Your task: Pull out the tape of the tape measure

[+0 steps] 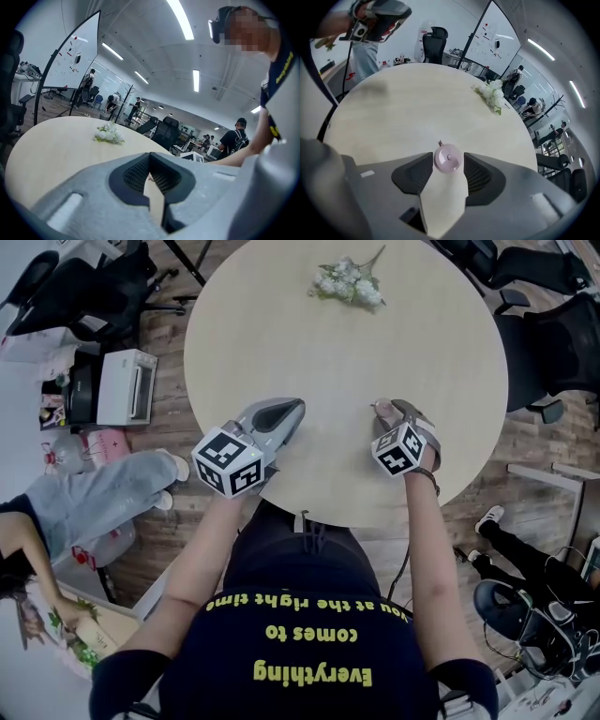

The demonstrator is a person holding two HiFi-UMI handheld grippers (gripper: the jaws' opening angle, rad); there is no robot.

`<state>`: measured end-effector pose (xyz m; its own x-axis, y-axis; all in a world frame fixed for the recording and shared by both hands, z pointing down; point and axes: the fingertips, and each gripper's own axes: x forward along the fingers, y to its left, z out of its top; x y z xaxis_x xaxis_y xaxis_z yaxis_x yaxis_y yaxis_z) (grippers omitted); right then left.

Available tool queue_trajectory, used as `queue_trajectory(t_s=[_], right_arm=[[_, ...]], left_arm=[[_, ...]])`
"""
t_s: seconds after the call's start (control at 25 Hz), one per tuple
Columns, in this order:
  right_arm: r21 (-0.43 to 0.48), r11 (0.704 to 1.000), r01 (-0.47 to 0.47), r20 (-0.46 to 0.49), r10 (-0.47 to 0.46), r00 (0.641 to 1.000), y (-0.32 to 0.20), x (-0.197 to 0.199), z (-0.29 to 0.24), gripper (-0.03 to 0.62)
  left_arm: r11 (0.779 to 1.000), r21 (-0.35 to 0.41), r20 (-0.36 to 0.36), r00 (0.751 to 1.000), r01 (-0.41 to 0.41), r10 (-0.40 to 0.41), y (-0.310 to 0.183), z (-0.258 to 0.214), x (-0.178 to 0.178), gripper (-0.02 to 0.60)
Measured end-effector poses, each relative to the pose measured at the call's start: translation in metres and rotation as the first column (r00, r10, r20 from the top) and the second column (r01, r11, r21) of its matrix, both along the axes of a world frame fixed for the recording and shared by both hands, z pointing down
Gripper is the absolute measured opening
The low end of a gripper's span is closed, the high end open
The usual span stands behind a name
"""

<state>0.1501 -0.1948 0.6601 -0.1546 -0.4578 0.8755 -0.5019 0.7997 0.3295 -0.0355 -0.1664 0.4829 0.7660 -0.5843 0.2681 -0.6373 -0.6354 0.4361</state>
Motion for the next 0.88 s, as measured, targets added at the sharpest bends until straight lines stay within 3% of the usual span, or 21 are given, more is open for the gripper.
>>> queue_trajectory(t_s=[0.12,0.28,0.48,0.64,0.88], right_arm=[[0.025,0.999,-0.029,0.048,0.028,0.998,-0.001,0.001,-0.016,0.201],[0.068,0.995,-0.078,0.135,0.068,0.989,0.000,0.000,-0.045,0.092],[0.141,0.976,-0.163,0.266,0.121,0.956,0.001,0.000,-0.090,0.012],[0.177,0.947,-0.269,0.424,0.173,0.889,0.003,0.005,-0.132,0.012],[0.230,0.884,-0.408,0.649,0.173,0.741,0.011,0.011,-0.209,0.012]], left_arm=[[1.000,0.015,-0.003,1.000,0.002,-0.002,-0.002,-0.005,0.001,0.002],[0.999,0.040,0.001,1.000,0.004,-0.004,-0.002,-0.014,0.000,0.002],[0.996,0.086,0.008,1.000,0.011,-0.011,-0.003,-0.029,-0.002,0.002],[0.992,0.122,0.012,1.000,0.012,-0.013,-0.003,-0.042,-0.002,0.002],[0.976,0.216,0.044,0.998,0.022,-0.032,-0.005,-0.070,-0.004,0.002]])
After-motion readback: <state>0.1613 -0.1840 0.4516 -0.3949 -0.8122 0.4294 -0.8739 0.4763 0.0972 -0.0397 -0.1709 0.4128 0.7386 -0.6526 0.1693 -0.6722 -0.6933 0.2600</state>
